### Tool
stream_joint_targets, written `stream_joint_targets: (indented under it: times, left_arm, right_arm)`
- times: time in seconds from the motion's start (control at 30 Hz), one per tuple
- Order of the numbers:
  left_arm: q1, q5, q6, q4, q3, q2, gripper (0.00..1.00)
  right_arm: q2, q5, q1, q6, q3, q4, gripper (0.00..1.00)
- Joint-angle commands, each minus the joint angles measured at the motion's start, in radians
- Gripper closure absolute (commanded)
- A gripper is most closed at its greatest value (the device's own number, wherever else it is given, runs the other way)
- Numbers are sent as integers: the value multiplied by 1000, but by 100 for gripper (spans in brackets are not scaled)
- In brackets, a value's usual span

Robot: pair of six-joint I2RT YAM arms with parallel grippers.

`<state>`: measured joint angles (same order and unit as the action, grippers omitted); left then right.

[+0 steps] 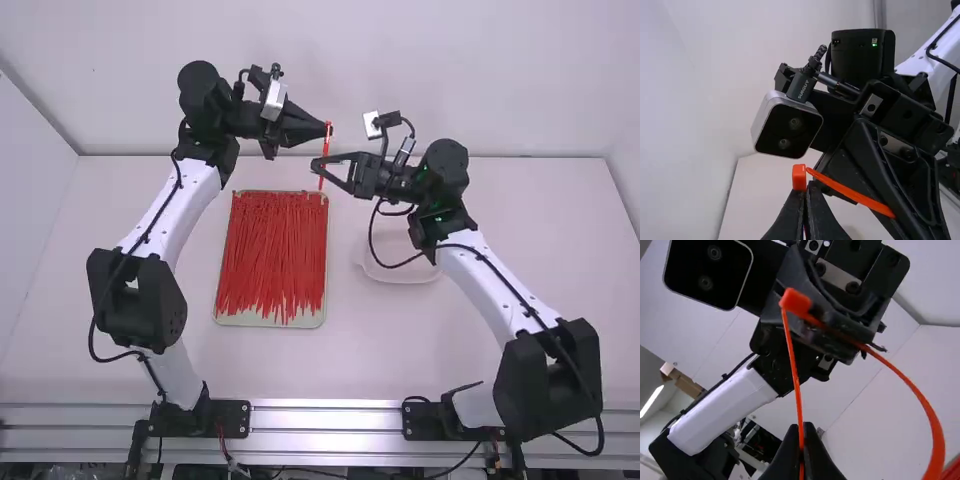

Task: Fasten the cable tie

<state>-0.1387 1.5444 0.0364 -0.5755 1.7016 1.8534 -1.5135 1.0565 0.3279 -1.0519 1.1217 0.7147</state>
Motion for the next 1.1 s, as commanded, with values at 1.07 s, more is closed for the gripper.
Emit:
stream_joint_targets:
  times: [1.07]
  left_arm:
    - [-18,22,0,-1,-1,-17,98]
  right_arm:
    - [2,-52,-23,-51,30,71,100]
